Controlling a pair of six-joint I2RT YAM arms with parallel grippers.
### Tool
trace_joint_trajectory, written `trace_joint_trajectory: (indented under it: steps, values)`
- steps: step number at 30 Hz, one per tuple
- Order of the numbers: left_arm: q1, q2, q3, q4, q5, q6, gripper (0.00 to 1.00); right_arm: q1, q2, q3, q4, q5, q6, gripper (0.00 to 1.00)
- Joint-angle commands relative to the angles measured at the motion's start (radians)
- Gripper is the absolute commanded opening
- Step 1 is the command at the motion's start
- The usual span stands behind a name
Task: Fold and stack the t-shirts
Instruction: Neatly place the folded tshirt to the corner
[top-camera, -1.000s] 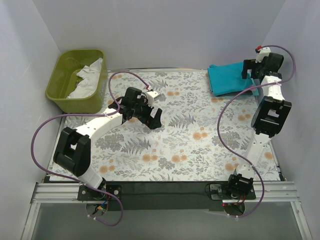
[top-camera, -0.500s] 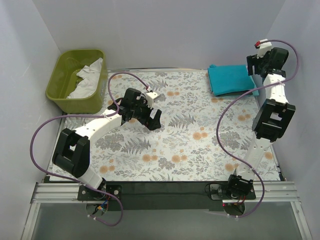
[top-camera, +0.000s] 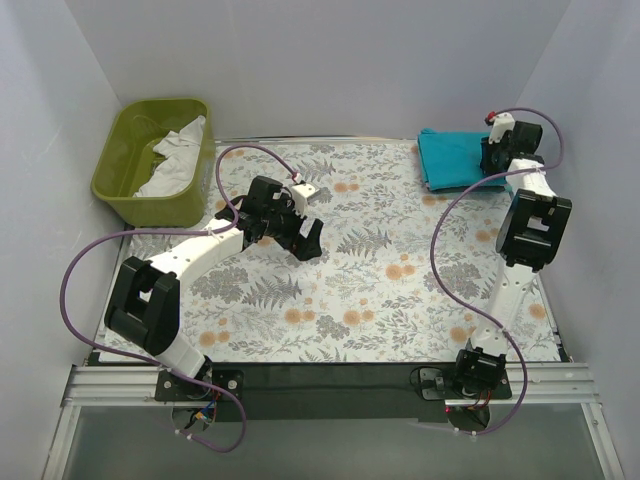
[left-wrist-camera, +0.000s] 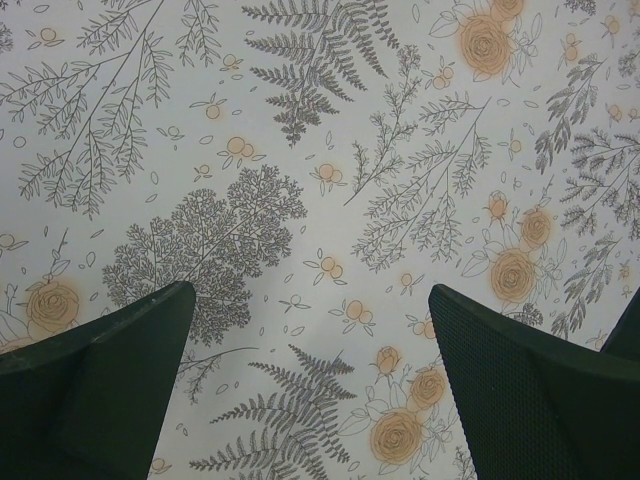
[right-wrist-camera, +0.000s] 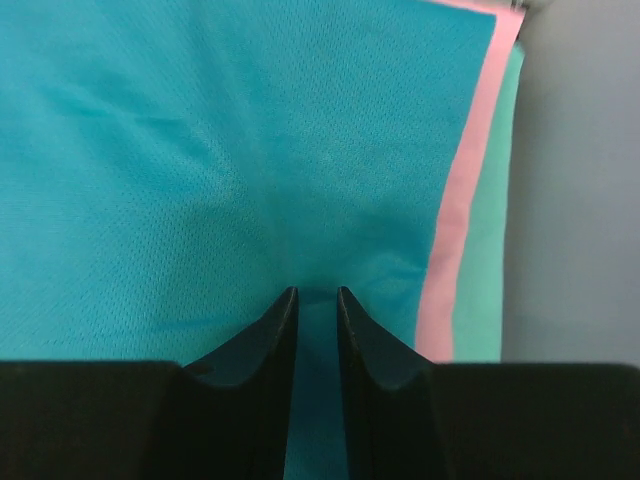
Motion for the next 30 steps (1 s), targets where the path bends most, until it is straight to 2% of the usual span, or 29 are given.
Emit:
trace_joint_trajectory:
  steps: [1,6,9,11,13,15,16,18,21,25,26,29,30]
  values:
    - [0.005,-0.034,0.034,-0.005,-0.004,-0.003,0.98,-0.017,0.036,0.050,0.027,0.071,0.011,0.25]
    - [0.006,-0.035,0.044,-0.017,-0.012,-0.003,0.98,-0.049,0.039,0.047,0.033,0.091,0.031,0.25]
    - [0.006,-0.037,0.040,-0.020,-0.004,-0.003,0.98,-0.063,0.004,0.044,0.035,0.062,0.052,0.30]
    - [0.008,-0.034,0.043,-0.019,-0.010,-0.016,0.98,-0.067,-0.034,0.046,0.027,0.024,0.069,0.44]
    - [0.017,-0.032,0.049,-0.020,-0.010,-0.035,0.98,-0.067,-0.069,0.040,0.024,-0.010,0.083,0.51]
    - [0.035,-0.029,0.060,-0.026,-0.004,-0.055,0.98,-0.067,-0.129,0.027,0.022,-0.050,0.109,0.62]
    - [0.043,-0.031,0.072,-0.038,0.001,-0.064,0.98,-0.067,-0.149,0.029,0.012,-0.057,0.115,0.70]
    - [0.065,-0.040,0.081,-0.043,0.005,-0.091,0.98,-0.067,-0.210,0.027,-0.002,-0.090,0.117,0.78]
    - [0.098,-0.050,0.098,-0.061,0.015,-0.130,0.98,-0.067,-0.302,-0.005,-0.038,-0.168,0.104,0.98]
    - [0.152,-0.073,0.130,-0.114,0.065,-0.164,0.98,-0.058,-0.430,-0.094,-0.135,-0.347,0.078,0.98]
    - [0.173,-0.072,0.141,-0.124,0.068,-0.173,0.98,-0.055,-0.454,-0.112,-0.207,-0.404,0.084,0.98]
    - [0.216,-0.066,0.161,-0.187,0.091,-0.203,0.98,-0.030,-0.534,-0.167,-0.347,-0.418,0.086,0.98]
    - [0.233,-0.070,0.155,-0.196,0.111,-0.226,0.98,-0.006,-0.574,-0.195,-0.443,-0.413,0.072,0.98]
